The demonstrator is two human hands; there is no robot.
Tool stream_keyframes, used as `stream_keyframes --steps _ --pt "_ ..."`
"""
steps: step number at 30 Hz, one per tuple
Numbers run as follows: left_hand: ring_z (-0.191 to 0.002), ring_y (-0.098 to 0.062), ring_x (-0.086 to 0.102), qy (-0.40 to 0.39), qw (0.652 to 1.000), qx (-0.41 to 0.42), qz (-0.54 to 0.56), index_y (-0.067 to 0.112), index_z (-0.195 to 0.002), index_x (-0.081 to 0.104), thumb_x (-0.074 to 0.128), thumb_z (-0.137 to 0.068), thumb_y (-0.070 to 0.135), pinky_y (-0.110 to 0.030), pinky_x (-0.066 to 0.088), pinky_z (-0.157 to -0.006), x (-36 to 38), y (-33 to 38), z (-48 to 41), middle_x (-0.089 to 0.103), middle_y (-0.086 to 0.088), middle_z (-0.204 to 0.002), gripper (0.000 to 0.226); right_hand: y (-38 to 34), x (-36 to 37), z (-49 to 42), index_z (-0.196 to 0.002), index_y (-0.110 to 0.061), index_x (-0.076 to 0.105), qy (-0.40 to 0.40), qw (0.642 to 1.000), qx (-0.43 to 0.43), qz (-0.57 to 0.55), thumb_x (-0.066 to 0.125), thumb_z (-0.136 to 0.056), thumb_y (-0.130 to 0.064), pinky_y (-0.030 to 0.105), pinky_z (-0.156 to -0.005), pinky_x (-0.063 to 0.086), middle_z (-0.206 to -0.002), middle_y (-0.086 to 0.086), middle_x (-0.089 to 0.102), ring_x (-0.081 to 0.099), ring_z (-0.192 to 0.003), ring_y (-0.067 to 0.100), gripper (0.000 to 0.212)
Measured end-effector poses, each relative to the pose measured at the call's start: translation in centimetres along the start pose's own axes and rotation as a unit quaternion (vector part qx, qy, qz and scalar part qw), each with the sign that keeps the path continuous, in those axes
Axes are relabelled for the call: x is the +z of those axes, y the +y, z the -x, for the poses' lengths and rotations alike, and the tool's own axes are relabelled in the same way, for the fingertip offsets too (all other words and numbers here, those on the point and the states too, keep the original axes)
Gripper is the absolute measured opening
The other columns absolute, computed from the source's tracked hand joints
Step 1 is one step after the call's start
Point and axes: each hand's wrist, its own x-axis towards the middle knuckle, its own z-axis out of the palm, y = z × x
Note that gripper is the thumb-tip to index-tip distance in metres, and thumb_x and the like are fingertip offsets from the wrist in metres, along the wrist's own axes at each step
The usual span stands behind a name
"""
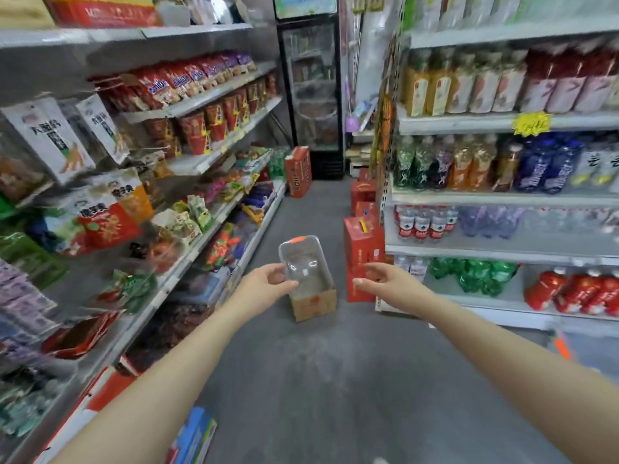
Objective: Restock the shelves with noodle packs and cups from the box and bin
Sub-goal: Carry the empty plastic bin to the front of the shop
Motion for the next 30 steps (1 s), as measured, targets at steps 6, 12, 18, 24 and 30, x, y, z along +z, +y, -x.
stream_keyframes --steps 6,12,18,24,30 --pt "-0.112 -0.006 0.060 0.019 1.000 -0.008 0.012 0.027 -0.127 0.060 0.077 -0.081 0.043 -0.025 0.045 -0.095 -0.6 0.0 -13.1 0.066 0.011 -0.116 0.051 1.0 -2.5 -14.6 -0.145 -0.017 0.045 -0.009 0.999 -0.015 0.028 0.063 -0.086 -0.057 0.032 -0.109 0.040 -0.143 0.001 0.052 0.052 -0.129 0.017 0.074" --pt "-0.121 -0.008 0.057 0.052 0.996 -0.062 0.023 0.022 -0.140 0.054 0.075 -0.072 0.058 -0.032 0.046 -0.104 -2.1 -0.2 -24.1 0.060 0.006 -0.135 0.079 -0.3 -5.1 -28.9 -0.146 -0.016 0.044 -0.039 0.997 -0.024 0.054 0.060 -0.088 -0.058 0.031 -0.110 0.037 -0.148 0.001 0.048 0.047 -0.134 0.017 0.074" --pt "-0.118 -0.009 0.056 0.051 0.992 -0.109 0.037 0.016 -0.142 0.051 0.073 -0.086 0.041 -0.014 0.040 -0.080 -3.0 -2.7 -34.0 0.059 0.003 -0.135 0.065 0.1 -4.7 -39.7 -0.139 -0.016 0.052 -0.088 0.994 -0.025 0.052 0.061 -0.091 -0.049 0.032 -0.110 0.037 -0.141 0.003 0.055 0.051 -0.130 0.018 0.059" --pt "-0.119 -0.014 0.058 0.026 0.988 -0.149 0.038 0.017 -0.141 0.052 0.073 -0.085 0.045 -0.024 0.042 -0.092 -3.7 -5.7 -45.5 0.062 0.002 -0.132 0.066 2.0 -3.7 -50.6 -0.146 -0.013 0.042 -0.105 0.993 0.033 0.046 0.061 -0.090 -0.053 0.034 -0.113 0.036 -0.148 0.004 0.048 0.047 -0.135 0.019 0.072" --pt "-0.111 -0.010 0.059 -0.016 0.987 -0.156 0.035 0.015 -0.139 0.053 0.073 -0.086 0.043 -0.022 0.043 -0.086 -5.3 -9.2 -58.2 0.062 0.000 -0.132 0.064 2.1 -2.6 -62.1 -0.147 -0.010 0.041 -0.089 0.991 0.089 0.050 0.060 -0.092 -0.050 0.029 -0.110 0.034 -0.149 0.006 0.046 0.046 -0.135 0.021 0.071"
